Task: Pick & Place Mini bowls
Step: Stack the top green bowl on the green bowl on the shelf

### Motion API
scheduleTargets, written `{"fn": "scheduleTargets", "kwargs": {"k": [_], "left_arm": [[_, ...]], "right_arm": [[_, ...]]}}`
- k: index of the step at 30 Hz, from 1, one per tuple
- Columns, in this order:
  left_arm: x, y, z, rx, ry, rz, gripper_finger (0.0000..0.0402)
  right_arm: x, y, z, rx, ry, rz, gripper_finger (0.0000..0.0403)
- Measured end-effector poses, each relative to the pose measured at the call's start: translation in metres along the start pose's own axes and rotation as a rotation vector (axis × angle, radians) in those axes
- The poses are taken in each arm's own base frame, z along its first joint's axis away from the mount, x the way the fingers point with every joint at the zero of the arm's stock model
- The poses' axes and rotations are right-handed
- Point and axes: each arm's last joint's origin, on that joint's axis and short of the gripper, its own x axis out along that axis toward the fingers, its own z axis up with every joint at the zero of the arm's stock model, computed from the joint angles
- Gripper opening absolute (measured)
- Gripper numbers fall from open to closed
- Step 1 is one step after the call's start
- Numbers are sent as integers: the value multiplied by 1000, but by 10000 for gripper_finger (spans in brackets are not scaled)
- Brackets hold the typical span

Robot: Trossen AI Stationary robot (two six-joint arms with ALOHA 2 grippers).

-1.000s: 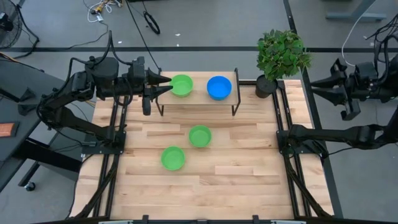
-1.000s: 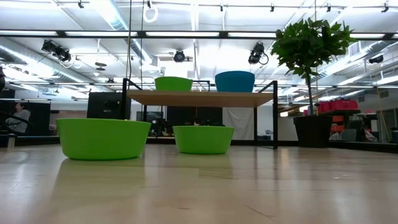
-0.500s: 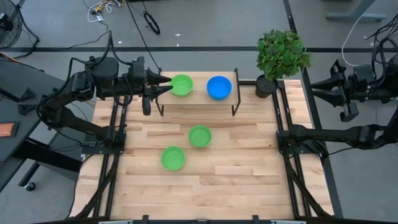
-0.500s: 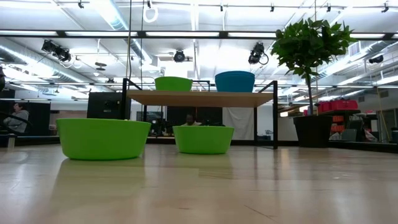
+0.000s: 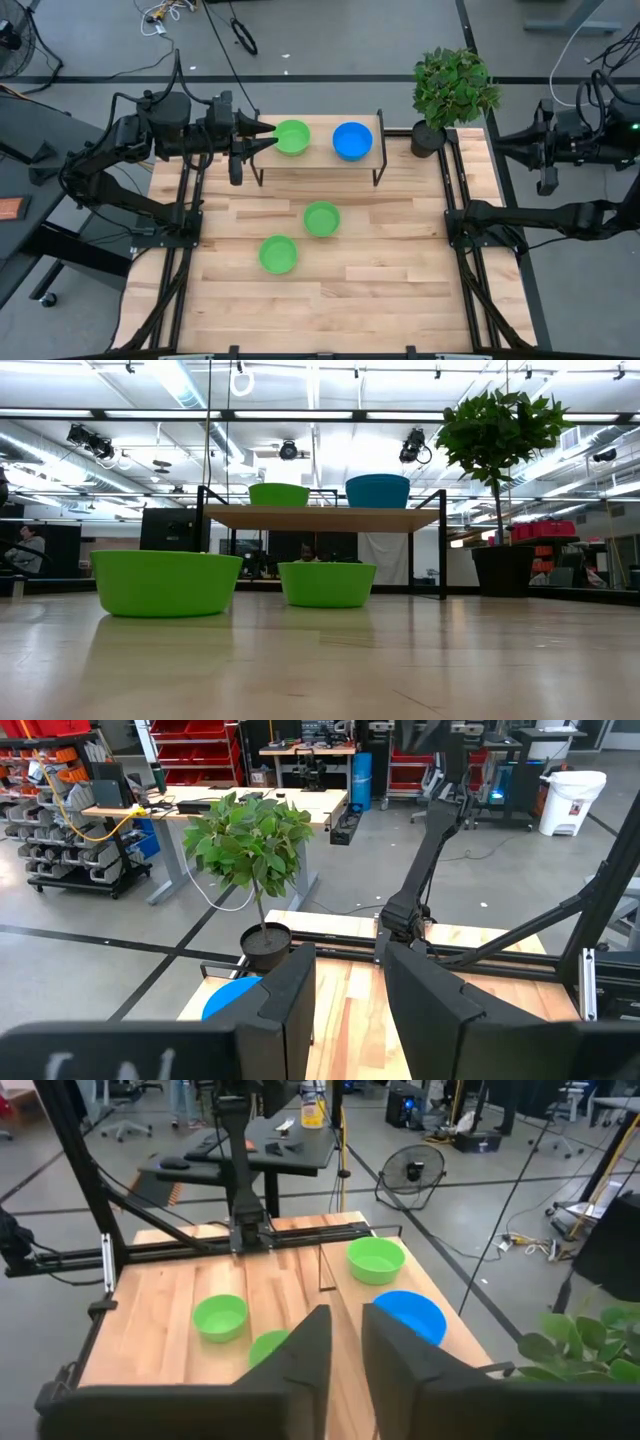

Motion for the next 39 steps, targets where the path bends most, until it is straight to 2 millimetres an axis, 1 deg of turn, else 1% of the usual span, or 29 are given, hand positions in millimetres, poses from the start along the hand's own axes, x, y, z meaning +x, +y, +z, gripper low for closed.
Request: {"fn": "scheduleTargets", "kwargs": {"k": [6, 8, 19, 27, 35, 39], "left_arm": [[0, 0, 0, 0, 0, 0, 126], [0, 0, 0, 0, 0, 0, 126], [0, 0, 0, 0, 0, 0, 126], [0, 0, 0, 0, 0, -1, 126], [0, 0, 0, 0, 0, -1, 126], [0, 0, 0, 0, 0, -1, 126]], "right_arm": [[0, 0, -1, -8, 7, 2, 9], [0, 0, -2, -9, 14, 11, 4], [-1, 2, -1, 61, 8, 64, 2], [-8, 5, -4, 61, -15, 59, 2], [-11, 5, -5, 55, -21, 25, 21], [-11, 5, -5, 55, -20, 25, 24]]}}
